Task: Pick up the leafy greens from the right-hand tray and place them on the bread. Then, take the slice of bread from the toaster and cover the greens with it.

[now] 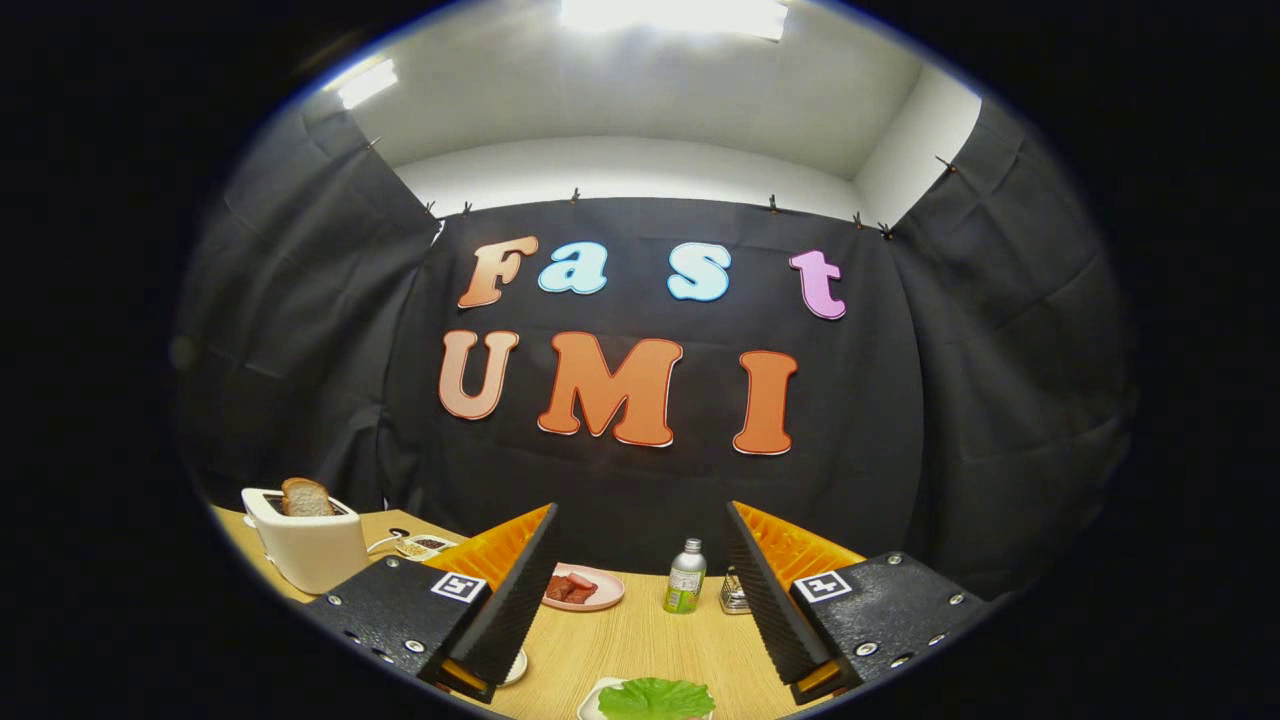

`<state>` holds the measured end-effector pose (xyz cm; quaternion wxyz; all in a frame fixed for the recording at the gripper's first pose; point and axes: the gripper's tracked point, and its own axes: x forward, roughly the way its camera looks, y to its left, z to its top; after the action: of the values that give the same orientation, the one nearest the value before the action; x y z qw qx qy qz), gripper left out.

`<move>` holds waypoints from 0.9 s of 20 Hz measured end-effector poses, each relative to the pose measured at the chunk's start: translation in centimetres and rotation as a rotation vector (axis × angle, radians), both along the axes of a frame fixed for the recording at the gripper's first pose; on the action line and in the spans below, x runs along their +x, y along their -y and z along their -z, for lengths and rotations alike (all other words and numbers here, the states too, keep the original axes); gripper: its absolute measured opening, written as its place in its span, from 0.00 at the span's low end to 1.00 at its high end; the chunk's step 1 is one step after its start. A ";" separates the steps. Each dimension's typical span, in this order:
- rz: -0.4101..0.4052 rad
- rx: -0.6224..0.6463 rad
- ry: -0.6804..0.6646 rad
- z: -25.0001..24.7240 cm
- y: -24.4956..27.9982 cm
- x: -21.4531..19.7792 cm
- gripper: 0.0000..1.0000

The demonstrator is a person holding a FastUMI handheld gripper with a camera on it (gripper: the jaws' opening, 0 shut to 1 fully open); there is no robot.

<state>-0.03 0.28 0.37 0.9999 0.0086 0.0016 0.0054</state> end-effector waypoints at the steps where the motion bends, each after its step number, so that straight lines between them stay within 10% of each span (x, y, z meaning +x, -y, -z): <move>1: 0.003 -0.001 -0.001 0.0 0.2 0.0 0.96; 18: -0.012 0.050 -0.197 5.0 1.1 0.6 0.99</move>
<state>0.54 -0.77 -4.59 0.9944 0.0340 0.0997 0.0108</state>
